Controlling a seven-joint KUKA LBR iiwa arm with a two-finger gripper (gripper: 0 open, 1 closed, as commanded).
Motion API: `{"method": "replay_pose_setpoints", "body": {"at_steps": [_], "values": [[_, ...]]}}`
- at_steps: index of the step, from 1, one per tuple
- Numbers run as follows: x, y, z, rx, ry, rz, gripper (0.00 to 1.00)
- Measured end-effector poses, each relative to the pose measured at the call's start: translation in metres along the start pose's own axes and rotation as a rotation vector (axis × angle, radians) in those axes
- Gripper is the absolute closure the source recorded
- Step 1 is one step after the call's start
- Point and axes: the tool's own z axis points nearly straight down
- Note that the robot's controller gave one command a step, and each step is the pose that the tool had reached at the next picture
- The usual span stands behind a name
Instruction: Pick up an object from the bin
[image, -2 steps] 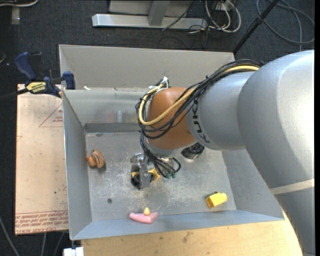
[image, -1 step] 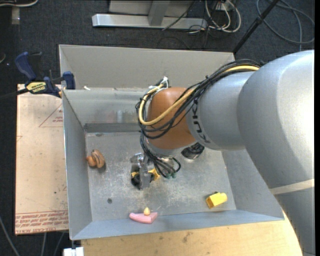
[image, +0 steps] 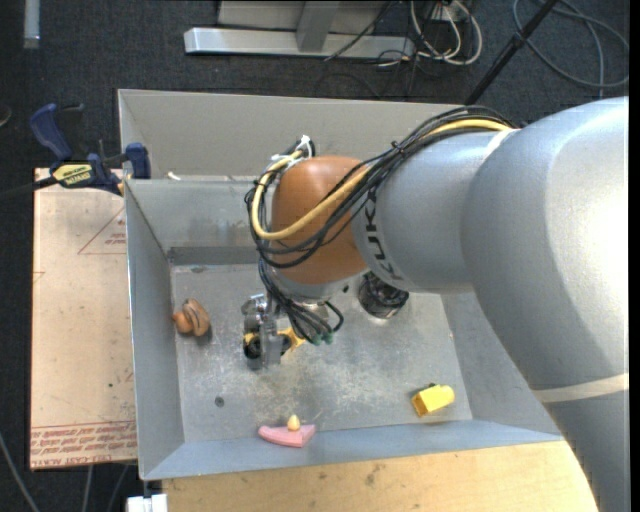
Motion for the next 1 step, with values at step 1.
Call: {"method": "replay_pose_setpoints", "body": {"at_steps": [1], "values": [[0.0000, -0.0001, 0.0000, 0.000, 0.000, 0.000, 1.00]]}}
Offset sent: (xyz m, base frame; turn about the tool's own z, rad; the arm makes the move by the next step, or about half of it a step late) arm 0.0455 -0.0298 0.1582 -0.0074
